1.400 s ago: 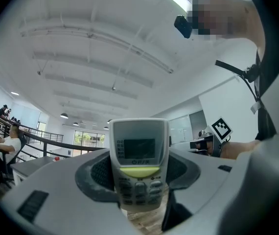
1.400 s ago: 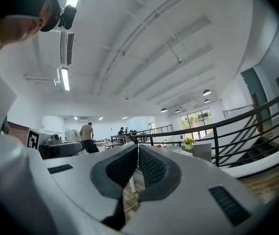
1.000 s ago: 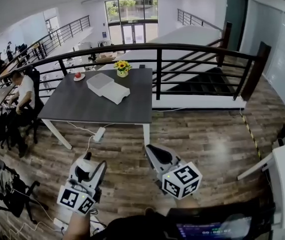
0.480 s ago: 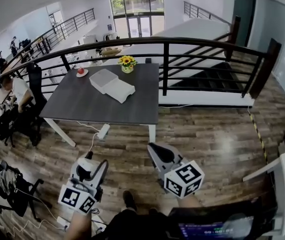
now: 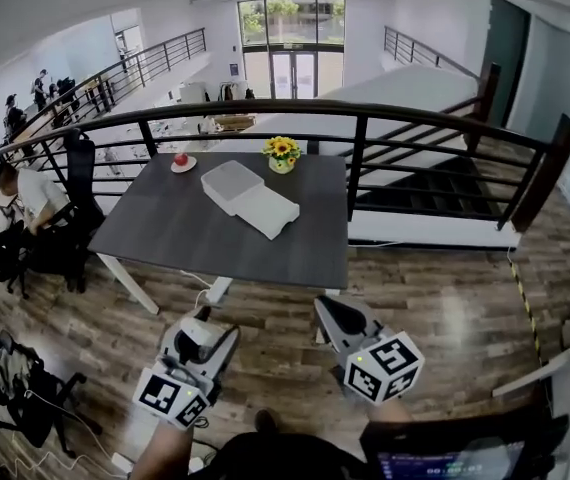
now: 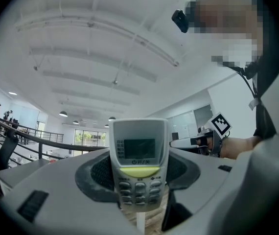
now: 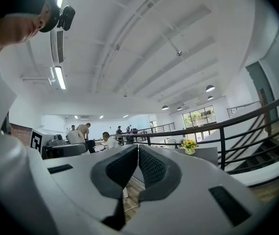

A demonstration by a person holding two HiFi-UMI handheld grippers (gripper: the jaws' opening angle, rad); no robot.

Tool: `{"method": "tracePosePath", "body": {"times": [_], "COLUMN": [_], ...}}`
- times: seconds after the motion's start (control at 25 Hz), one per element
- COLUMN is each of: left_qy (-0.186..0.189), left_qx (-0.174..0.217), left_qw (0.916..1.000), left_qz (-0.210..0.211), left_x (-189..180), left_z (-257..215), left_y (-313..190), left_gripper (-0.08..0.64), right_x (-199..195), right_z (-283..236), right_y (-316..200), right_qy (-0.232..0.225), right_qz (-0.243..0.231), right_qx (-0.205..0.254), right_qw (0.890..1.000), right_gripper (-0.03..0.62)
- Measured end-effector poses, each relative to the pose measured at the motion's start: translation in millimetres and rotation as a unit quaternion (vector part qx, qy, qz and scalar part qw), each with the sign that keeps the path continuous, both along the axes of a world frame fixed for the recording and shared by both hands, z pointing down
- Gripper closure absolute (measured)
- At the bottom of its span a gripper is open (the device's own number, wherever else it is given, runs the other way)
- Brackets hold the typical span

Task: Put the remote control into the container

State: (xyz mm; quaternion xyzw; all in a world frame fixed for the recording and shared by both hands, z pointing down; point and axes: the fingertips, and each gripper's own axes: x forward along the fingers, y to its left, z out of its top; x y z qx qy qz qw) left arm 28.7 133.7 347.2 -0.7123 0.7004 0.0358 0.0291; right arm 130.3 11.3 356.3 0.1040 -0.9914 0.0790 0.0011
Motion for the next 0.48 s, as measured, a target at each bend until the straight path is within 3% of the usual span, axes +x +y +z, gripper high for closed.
{"method": "tracePosePath", "body": {"times": [0.48], "left_qy": [0.003], "left_qx": [0.007], "left_qw": [1.0], "left_qz": [0.005], "left_x": [-140.0], "left_z": [-2.4], "left_y": [-11.5], "left_gripper": [0.307], "right_x": [-136.6], "right_z": [0.2], "right_y": [-18.4], "right_qy": [0.014], "right_qz": [0.002], "right_qx": [-0.003], "right_qw": [1.0], "right_gripper": [0.591]}}
